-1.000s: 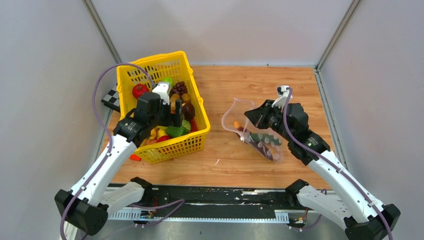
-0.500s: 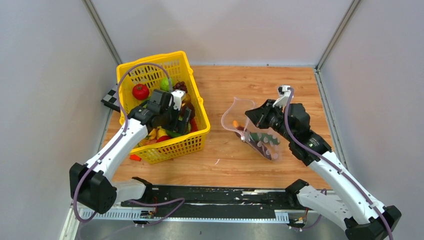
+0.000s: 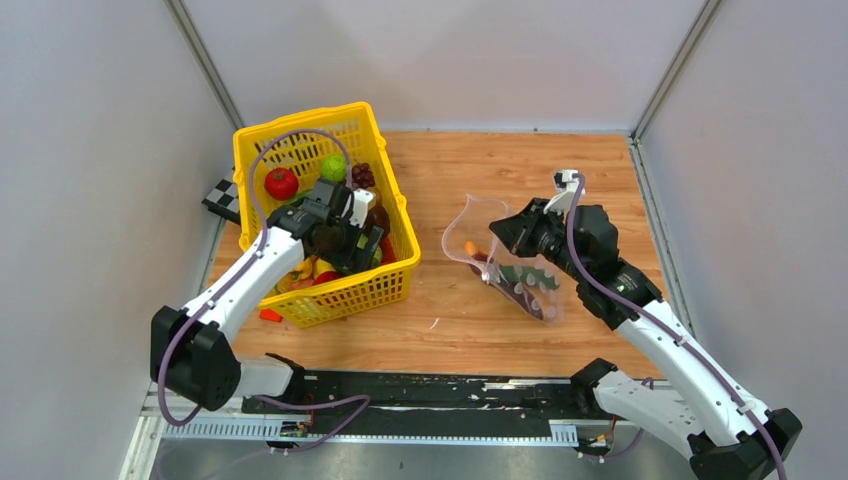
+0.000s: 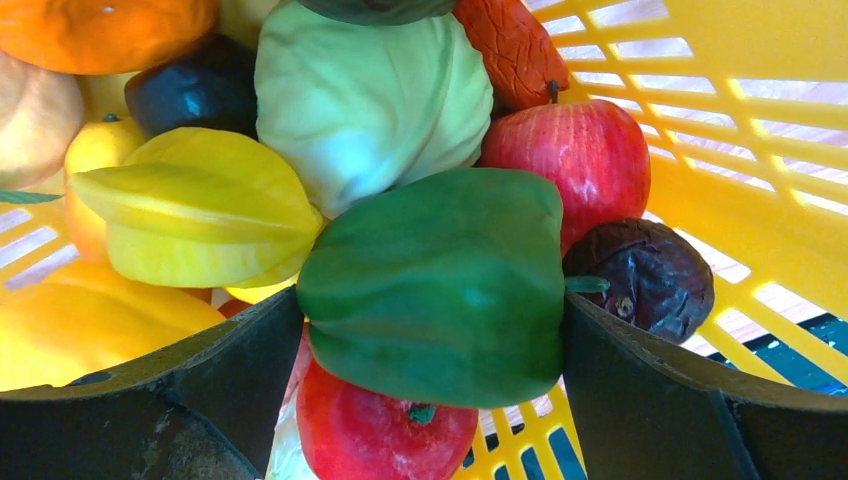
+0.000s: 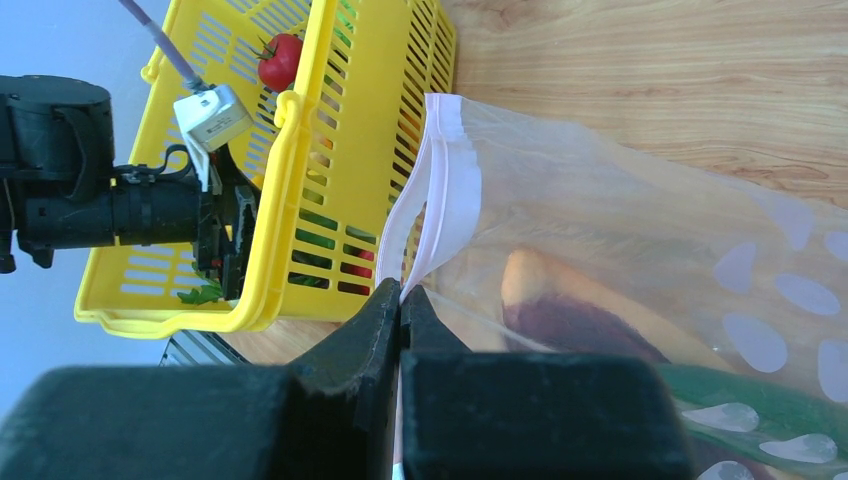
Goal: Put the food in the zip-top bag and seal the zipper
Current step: Pick up the fake vegetable from the bin.
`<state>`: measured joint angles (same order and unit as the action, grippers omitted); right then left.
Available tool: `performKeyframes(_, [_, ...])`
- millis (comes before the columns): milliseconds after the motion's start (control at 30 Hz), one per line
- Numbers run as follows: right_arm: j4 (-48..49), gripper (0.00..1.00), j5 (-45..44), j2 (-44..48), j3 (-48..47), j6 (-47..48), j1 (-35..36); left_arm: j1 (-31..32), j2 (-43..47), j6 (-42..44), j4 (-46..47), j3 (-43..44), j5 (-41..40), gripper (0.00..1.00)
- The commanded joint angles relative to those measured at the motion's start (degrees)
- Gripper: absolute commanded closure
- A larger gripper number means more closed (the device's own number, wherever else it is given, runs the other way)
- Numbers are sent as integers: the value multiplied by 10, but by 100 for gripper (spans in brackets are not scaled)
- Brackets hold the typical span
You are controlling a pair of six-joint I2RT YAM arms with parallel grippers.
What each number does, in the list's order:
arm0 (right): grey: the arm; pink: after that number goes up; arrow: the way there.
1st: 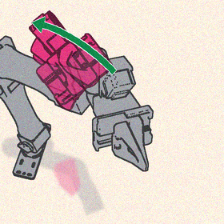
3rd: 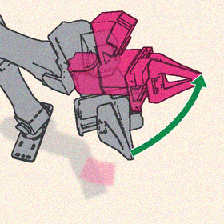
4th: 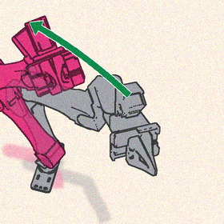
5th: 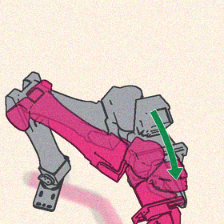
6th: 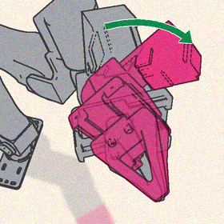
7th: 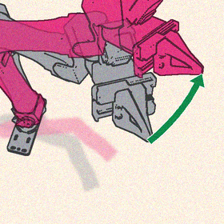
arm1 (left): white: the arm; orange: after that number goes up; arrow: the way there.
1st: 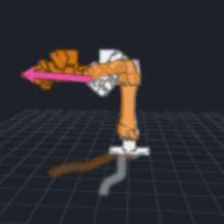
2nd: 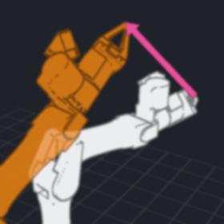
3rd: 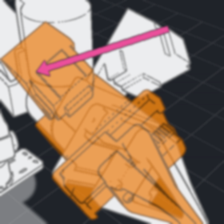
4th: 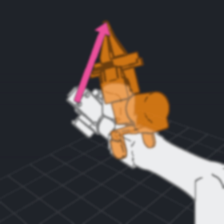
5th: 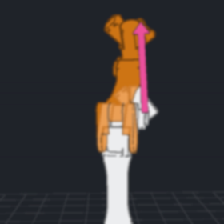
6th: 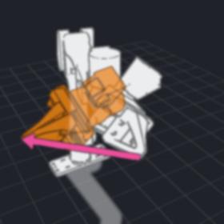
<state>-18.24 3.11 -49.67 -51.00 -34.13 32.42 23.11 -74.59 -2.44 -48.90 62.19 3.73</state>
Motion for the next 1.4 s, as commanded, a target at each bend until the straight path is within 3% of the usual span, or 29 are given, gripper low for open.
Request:
performKeyframes(0, [17,100,5,0,-24,9,-1,-3,-18,6,13,10,-12,1])
performKeyframes(367, [14,100,3,0,-28,11,-1,-3,66,-22,68,8,-27,42])
performKeyframes(633, [18,100,10,-3,-25,6,-1,-3,90,-36,83,-11,-72,45])
performKeyframes(733, [18,100,13,-5,-27,6,-1,-3,98,-82,100,-14,-90,58])
performKeyframes(933, [17,100,12,-6,-27,6,-1,-3,211,-147,236,-72,-60,62])
performKeyframes(1033, [19,100,14,-10,-28,3,-1,-3,229,-163,243,-63,-59,68])
performKeyframes(1167, [25,100,20,-13,-26,-1,-1,-3,249,-172,260,-58,-41,68])
performKeyframes(1367, [35,100,16,-16,-20,-7,-1,-3,278,-231,381,-97,68,68])
